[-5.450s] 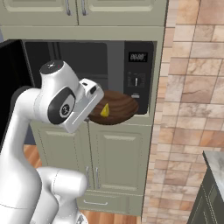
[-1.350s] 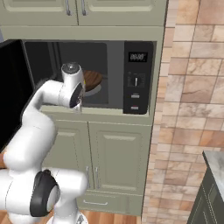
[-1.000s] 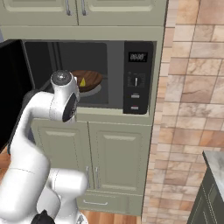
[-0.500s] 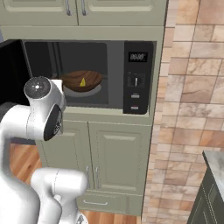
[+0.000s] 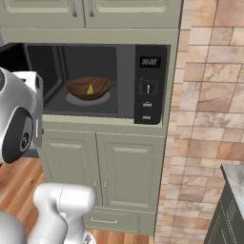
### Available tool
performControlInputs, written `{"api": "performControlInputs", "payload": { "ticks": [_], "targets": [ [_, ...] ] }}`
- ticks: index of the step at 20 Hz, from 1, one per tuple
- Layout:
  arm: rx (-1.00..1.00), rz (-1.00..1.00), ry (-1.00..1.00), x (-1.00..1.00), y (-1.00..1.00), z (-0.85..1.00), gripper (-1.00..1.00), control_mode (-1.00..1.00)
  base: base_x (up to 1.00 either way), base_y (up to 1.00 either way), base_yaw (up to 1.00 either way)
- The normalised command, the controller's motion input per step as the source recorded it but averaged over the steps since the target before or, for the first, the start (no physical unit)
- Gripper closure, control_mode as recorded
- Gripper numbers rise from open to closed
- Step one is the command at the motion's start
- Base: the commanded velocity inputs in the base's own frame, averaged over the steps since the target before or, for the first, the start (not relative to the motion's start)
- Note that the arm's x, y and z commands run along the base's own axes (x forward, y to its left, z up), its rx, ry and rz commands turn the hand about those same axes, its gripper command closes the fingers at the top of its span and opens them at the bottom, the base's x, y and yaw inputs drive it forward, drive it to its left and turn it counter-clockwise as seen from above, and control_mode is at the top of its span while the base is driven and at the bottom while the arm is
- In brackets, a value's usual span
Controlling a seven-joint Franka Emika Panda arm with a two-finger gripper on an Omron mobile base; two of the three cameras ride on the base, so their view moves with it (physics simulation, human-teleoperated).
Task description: Pick the lemon wedge from the sink and place it in the bowl. Then pick the bowl and place it in the microwave. Then close the microwave door and press the start button.
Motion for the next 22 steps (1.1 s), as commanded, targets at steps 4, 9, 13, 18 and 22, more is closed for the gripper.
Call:
{"api": "performControlInputs", "payload": {
  "ticks": [4,9,13,18,22],
  "targets": [
    [0.0,0.0,-0.18,-1.0,0.46,0.28,-1.0,-1.0,0.0,0.0,0.0],
    [0.0,-0.01,-0.31,-1.0,0.49,0.07,-1.0,-1.0,0.0,0.0,0.0],
    [0.0,-0.1,-0.26,-0.89,0.43,0.09,-1.0,-1.0,0.0,0.0,0.0],
    [0.0,-0.25,-0.07,-0.48,0.21,0.53,-1.0,-1.0,0.0,0.0,0.0],
    [0.0,-0.38,0.0,-0.27,-0.01,0.67,-1.0,-1.0,0.0,0.0,0.0]
  ]
}}
